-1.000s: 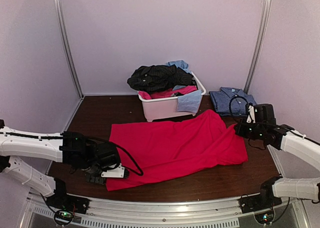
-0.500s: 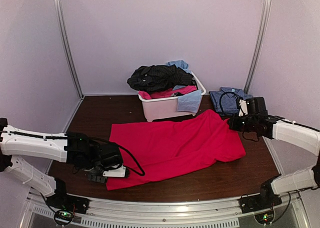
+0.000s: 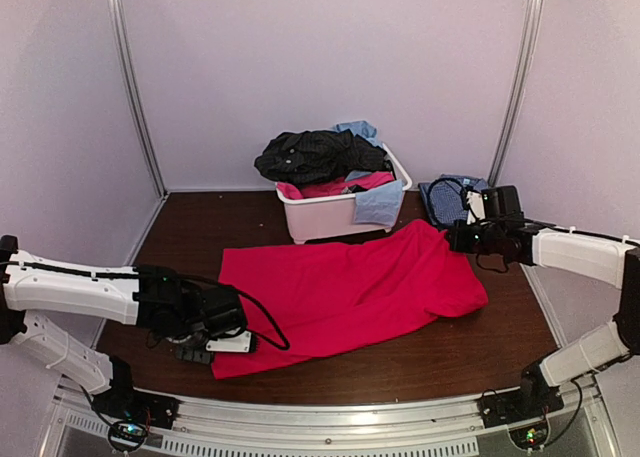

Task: Fold and stack the mixed laundry pile
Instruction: Fold the flattened T-shirt at the center of the board.

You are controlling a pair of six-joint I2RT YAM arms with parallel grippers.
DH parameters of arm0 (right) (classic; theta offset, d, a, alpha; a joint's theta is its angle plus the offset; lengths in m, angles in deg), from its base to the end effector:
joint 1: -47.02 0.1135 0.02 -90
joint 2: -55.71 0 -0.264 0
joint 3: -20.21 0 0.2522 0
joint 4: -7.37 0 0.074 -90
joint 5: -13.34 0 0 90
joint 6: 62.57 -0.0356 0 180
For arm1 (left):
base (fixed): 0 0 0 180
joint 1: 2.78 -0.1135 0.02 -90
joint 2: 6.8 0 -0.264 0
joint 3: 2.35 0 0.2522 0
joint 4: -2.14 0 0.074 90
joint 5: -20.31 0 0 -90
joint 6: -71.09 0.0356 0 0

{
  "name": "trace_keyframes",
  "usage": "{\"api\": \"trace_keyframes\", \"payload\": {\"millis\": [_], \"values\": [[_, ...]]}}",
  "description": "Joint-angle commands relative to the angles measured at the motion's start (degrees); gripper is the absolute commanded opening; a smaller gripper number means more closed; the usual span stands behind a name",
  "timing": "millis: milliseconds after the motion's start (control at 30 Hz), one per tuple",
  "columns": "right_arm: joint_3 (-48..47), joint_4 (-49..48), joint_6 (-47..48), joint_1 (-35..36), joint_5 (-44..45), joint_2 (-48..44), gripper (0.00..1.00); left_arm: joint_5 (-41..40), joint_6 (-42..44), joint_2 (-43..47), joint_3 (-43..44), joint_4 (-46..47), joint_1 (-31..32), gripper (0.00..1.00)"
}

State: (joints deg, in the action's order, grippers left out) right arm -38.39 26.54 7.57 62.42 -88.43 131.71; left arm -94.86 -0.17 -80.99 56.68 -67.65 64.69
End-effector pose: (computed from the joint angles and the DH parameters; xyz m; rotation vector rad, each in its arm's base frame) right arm 0.2721 0.0825 0.2294 -0.0291 2.2523 0.5638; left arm 0.0909 -0.1797 0.1958 1.9166 2.0886 0.5249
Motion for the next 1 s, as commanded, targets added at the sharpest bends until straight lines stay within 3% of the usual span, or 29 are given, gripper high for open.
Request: {"api": "trace_keyframes", "payload": {"millis": [0,533,567,667,700,733,800,867,967], "values": [[-2.26,-2.95,0.97,-0.12,0.38,1.42,0.0,-1.59,0.89,0.07,-0.69,1.16,-0.67,0.0],[-3.41,-4.58,1.07,-0.11,0.87,5.78,0.0,-5.66,1.34,-3.05,-0.95,3.86,-1.47,0.0],[-4.08,-3.55,1.05,-0.13,0.89,6.1,0.06,-6.28,1.13,-3.08,-0.86,4.18,-1.46,0.04],[-7.17,2.02,0.49,-0.58,-0.26,6.13,0.39,-8.57,-1.41,-2.57,0.54,4.82,-1.99,0.65],[-7.8,3.57,-0.11,-0.81,-0.31,5.41,0.53,-9.71,-2.67,-2.23,1.75,4.99,-2.23,0.8],[-8.26,4.75,-0.57,-1.22,-0.65,4.39,0.62,-10.85,-3.77,-2.05,3.28,5.0,-2.47,0.86],[-9.01,7.22,-0.87,-2.45,-1.36,1.88,0.76,-13.16,-6.7,-2.23,7.81,3.9,-3.35,0.88],[-9.48,9.99,-0.64,-3.66,-2.79,-1.06,0.96,-14.6,-10.75,-3.5,13.52,1.84,-5.84,0.91],[-9.28,15.42,-0.83,-5.54,-5.5,-3.79,1.0,-9.39,-19.04,-6.35,24.95,-2.81,-10.73,0.93]]}}
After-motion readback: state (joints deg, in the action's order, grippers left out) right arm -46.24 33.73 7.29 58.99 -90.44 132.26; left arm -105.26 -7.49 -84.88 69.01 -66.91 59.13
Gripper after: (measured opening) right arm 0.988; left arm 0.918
